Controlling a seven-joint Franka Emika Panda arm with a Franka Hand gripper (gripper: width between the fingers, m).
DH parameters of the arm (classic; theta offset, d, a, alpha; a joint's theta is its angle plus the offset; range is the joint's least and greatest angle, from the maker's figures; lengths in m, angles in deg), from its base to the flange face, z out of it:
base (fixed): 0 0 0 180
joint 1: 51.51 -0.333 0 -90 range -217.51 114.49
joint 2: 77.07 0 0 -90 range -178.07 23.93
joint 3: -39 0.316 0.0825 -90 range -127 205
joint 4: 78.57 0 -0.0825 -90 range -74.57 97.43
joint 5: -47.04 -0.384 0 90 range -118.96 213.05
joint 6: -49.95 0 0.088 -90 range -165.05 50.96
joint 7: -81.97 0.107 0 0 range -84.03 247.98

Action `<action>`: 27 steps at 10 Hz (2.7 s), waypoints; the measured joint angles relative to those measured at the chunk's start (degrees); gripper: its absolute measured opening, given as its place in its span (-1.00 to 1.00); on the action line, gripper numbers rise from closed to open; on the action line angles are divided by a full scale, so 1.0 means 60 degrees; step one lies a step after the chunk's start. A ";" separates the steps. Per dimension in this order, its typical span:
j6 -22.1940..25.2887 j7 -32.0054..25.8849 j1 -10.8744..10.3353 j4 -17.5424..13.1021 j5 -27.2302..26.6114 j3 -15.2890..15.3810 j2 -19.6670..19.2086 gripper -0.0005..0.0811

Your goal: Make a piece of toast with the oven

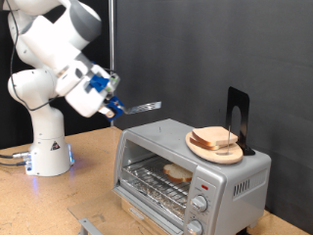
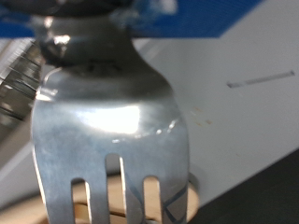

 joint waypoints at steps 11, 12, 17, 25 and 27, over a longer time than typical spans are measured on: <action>-0.3516 -0.0366 -0.2148 0.0226 -0.2039 0.1993 -0.1806 0.02; -0.3551 -0.0580 -0.2219 0.0180 -0.2295 0.1975 -0.1903 0.24; -0.3241 -0.1396 -0.2335 -0.0050 -0.3180 0.1828 -0.1736 0.96; -0.1242 -0.1913 -0.1867 0.0235 -0.3258 0.0563 -0.0166 0.99; -0.0437 -0.2218 -0.1381 0.0555 -0.2917 -0.0142 0.0608 0.99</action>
